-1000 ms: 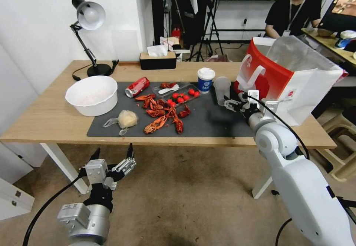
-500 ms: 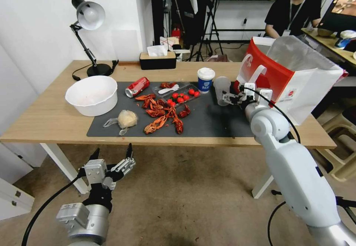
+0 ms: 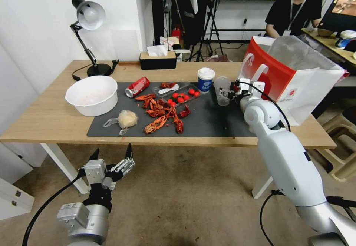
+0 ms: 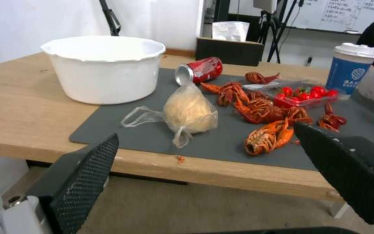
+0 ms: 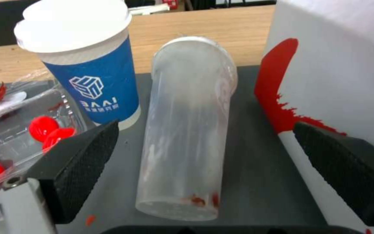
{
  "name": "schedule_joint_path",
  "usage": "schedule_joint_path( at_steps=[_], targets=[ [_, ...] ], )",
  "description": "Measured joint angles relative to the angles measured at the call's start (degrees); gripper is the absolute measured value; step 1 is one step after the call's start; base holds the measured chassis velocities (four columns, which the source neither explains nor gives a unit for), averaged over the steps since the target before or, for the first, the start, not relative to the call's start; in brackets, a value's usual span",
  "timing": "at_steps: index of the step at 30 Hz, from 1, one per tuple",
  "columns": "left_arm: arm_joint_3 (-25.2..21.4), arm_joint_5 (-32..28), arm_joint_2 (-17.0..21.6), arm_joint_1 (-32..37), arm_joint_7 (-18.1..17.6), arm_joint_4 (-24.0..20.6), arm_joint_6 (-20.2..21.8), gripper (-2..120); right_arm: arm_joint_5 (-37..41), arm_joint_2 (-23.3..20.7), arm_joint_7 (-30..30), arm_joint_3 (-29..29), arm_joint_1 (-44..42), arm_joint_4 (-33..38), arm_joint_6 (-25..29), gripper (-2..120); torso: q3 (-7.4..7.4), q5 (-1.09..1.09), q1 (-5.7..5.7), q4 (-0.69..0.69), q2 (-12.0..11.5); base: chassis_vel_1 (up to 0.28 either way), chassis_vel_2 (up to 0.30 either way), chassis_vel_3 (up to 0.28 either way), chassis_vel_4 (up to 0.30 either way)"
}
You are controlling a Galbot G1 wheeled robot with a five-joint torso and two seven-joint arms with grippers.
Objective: Pick up the trash from the table and place it into the takeout bag.
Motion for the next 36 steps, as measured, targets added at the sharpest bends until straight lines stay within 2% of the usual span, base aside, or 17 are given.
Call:
schedule_joint_path(
  at_steps=[13,36],
  targets=[
    [0.0,0.2,-0.2,0.3,-0.3,-0.4,0.0,100,1.0,-1.1,-0.7,-1.0,2.1,-2.6,-2.2,100,0.0,0.0,0.0,0.0,0.0,0.0,0.0,0.0,0.0],
    [0.2,0.6,-0.4,1.0,-0.3,-1.0,-0.5,100,0.7,-0.2,-1.4,-3.2,3.5,-5.6,-2.3,100,0.0,0.0,0.0,0.0,0.0,0.0,0.0,0.0,0.0]
  ],
)
